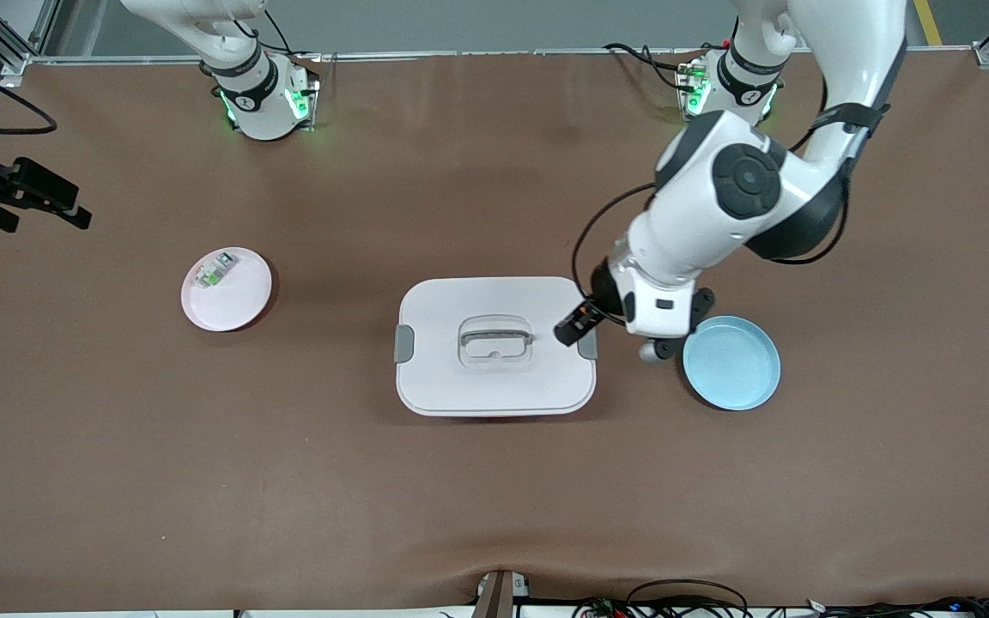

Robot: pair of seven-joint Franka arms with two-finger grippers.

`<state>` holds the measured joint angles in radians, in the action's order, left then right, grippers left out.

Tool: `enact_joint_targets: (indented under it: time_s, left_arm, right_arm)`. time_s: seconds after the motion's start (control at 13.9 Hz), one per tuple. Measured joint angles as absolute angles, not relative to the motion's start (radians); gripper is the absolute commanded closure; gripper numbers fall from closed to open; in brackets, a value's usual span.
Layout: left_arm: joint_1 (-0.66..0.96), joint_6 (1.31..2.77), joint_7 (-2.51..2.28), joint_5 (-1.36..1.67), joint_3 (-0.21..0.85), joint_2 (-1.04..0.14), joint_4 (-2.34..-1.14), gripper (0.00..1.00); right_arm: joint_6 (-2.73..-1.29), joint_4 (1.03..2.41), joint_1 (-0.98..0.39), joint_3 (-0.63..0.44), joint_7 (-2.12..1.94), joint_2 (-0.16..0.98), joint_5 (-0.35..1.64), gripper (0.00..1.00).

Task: Transfer orange switch to right arm and place
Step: 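Lift the switch with the left gripper and carry it over the white box, then hold the switch with the left gripper while the right gripper reaches it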

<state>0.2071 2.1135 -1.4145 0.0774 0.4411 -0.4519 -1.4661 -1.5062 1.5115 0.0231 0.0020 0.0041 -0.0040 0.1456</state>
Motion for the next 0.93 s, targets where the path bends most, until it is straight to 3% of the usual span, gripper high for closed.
enact_joint_targets:
  time_s: [0.22,0.5,0.93]
  left_arm:
    - [0.273,2.118,-1.618,0.078,0.442,-0.486,-1.411,1.0]
    - [0.339,2.148,-1.867,0.079,0.442,-0.519,-1.38,1.0]
    - [0.42,2.168,-2.072,0.095,0.443,-0.532,-1.368,1.0]
  right_arm:
    - [-1.58,1.576,0.023,0.002,0.005,-0.004,0.282,0.0]
    - [-1.832,1.785,0.009,0.007,0.005,-0.053,0.538,0.0]
    - [-2.286,2.104,-0.235,0.018,0.009,-0.165,0.811,0.0]
